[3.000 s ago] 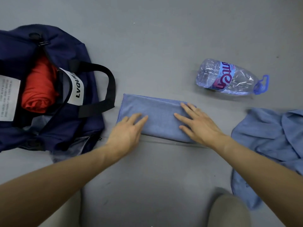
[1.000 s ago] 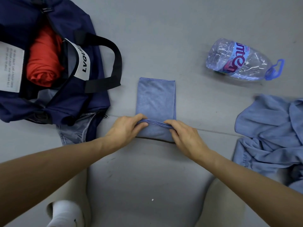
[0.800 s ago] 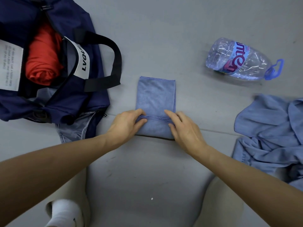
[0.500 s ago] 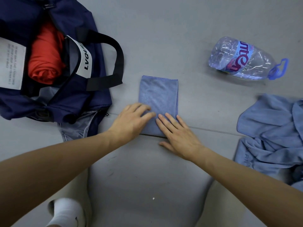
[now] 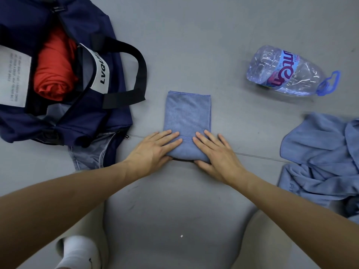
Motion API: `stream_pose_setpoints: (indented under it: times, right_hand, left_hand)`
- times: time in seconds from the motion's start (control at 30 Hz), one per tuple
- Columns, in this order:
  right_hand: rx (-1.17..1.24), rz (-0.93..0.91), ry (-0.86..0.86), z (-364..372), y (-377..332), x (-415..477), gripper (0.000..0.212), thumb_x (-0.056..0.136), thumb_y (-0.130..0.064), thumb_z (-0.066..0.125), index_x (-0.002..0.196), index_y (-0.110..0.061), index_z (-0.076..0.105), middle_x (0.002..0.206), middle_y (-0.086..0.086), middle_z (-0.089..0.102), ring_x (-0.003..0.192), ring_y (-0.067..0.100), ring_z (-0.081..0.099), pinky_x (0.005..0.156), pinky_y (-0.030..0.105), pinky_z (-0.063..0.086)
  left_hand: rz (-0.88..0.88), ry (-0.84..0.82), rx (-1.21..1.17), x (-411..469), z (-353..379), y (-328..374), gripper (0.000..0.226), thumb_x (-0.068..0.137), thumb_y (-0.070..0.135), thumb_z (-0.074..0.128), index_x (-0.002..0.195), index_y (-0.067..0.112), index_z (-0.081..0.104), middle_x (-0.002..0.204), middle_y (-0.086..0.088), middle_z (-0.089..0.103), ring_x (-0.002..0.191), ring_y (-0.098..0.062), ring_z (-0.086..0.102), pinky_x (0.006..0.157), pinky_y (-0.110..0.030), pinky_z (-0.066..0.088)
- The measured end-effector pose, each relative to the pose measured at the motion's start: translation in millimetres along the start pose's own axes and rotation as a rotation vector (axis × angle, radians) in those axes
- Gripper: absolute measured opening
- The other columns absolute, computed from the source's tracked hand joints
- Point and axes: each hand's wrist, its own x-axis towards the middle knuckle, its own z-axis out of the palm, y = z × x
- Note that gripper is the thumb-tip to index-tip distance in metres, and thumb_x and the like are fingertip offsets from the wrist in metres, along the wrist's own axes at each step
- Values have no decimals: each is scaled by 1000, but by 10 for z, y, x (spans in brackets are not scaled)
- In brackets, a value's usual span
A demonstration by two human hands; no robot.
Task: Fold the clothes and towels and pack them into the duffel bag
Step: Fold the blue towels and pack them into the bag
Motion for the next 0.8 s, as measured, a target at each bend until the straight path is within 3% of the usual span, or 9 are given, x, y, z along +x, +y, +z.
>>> stream_pose_setpoints:
  times: [0.07, 0.2, 0.37, 0.47, 0.53, 0.63, 0.7, 0.8]
  right_hand:
    - [106, 32, 17, -44, 13, 18, 66, 89, -58, 39, 147, -27, 48, 157, -7, 40, 149, 16, 27, 121, 46, 20]
    - [248, 82, 1, -121, 30, 29, 62, 87, -66, 37, 136, -34, 59, 152, -13, 45, 147, 8, 27, 123, 41, 17]
    - [268, 79, -62, -208, 24, -12, 62, 83, -71, 53, 132, -32, 59, 138, -14, 57, 140, 7, 38, 122, 39, 18]
    - [357, 159, 16, -291, -26, -35, 40, 89, -54, 64, 120, -29, 61, 112, -10, 67, 111, 14, 58, 104, 36, 42]
    - [422, 262, 42, -330, -65, -11, 37, 91, -51, 63, 121, -30, 58, 102, -5, 68, 97, 19, 60, 87, 35, 47]
    - [364, 301, 51, -304, -90, 37, 57, 92, -51, 61, 143, -29, 45, 108, 5, 69, 96, 26, 63, 82, 36, 50]
    - [231, 194, 124, -259, -73, 48, 65, 94, -46, 59, 152, -27, 37, 126, 9, 62, 103, 30, 62, 83, 40, 53]
    - [-63, -42, 223, -155, 16, 49, 55, 98, -41, 50, 150, -27, 43, 154, 12, 40, 133, 35, 47, 103, 48, 46]
  left_hand:
    - [-30, 62, -64, 19, -48, 35, 49, 92, 38, 53, 136, 17, 62, 143, -8, 56, 129, -30, 56, 103, -44, 49]
    - [-85, 121, -125, -14, -135, 123, 38, 90, 36, 55, 119, 18, 71, 122, -2, 61, 106, -21, 57, 89, -34, 50]
    - [-210, -3, -231, 30, -241, 171, 20, 94, 40, 45, 92, 26, 60, 84, 11, 59, 79, -11, 50, 71, -32, 46]
    - [-312, -68, -231, 81, -252, 144, 24, 97, 45, 41, 88, 24, 47, 76, 4, 55, 73, -18, 49, 66, -40, 45]
    - [-397, -105, -267, 112, -256, 144, 24, 100, 46, 41, 89, 24, 41, 74, 0, 55, 71, -23, 51, 64, -40, 41]
    - [-482, -128, -372, 168, -285, 179, 17, 101, 44, 44, 101, 27, 46, 80, 2, 60, 75, -23, 53, 66, -36, 36]
    - [-507, -123, -400, 221, -319, 177, 22, 102, 43, 46, 116, 28, 50, 87, 2, 60, 80, -24, 53, 70, -34, 36]
    - [-511, -118, -385, 271, -323, 186, 31, 101, 44, 46, 129, 32, 49, 94, -2, 62, 88, -28, 57, 74, -34, 38]
